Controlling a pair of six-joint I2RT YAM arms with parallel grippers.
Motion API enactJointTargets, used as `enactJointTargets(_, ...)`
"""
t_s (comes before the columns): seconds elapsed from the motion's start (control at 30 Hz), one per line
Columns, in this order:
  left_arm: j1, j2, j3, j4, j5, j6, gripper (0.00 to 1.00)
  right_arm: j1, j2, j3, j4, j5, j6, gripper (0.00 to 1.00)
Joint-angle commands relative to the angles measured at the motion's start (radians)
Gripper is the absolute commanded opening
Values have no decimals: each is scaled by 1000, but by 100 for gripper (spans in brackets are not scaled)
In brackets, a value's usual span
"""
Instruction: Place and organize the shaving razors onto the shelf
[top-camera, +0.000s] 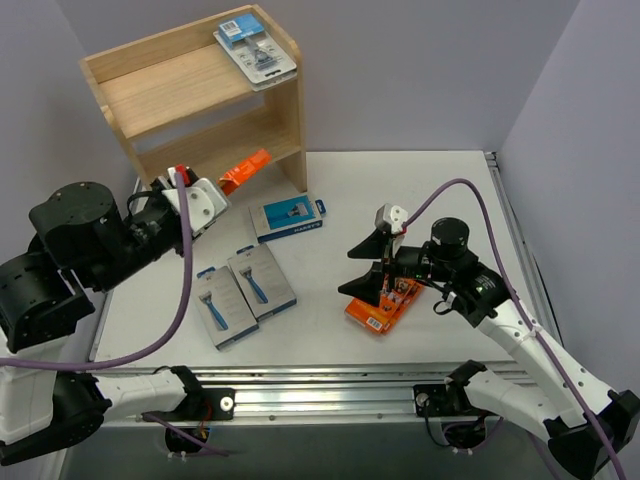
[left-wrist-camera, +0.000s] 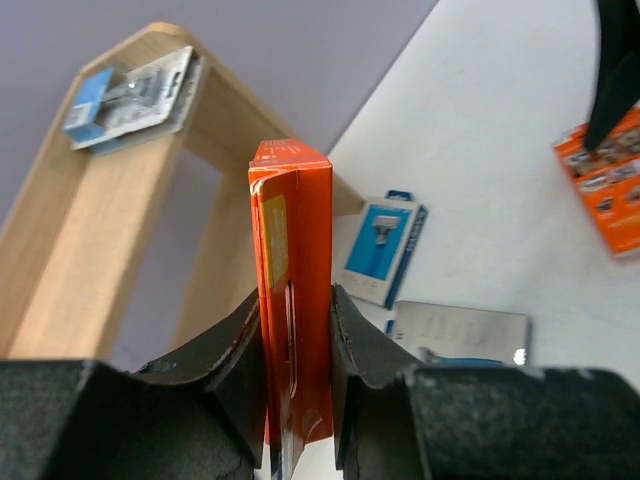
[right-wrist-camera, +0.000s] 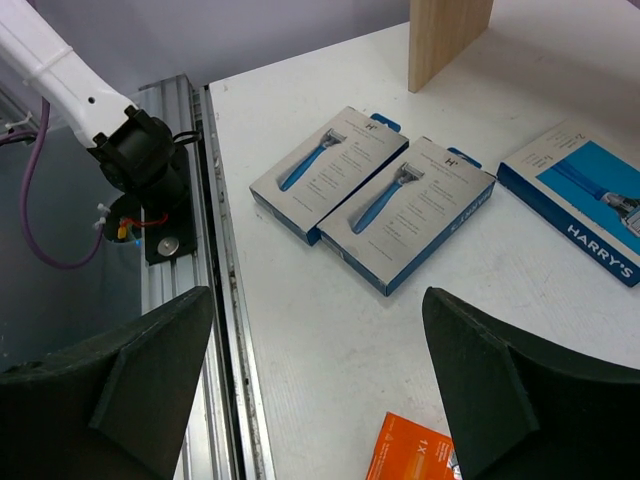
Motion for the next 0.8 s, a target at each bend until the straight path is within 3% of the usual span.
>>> enactJointTargets(0.0,-37,65,80,24,-222,168,2,-10,-10,-9,74,-17,13,81)
enactJointTargets(0.23,-65,140,132,145,-428,415,2,-14,27,-20,111,-66,25,81)
enactJointTargets(0.47,-48,161,72,339,-539,600,2,-22,61,-29,137,-95,25,80)
enactJointTargets(0.57,-20,160,38,408,-519,657,2,-24,68,-34,150,-100,25,80)
enactJointTargets(0.77,196,122,-126,498,-375,697,2,-25,74,-46,172,-108,58,80)
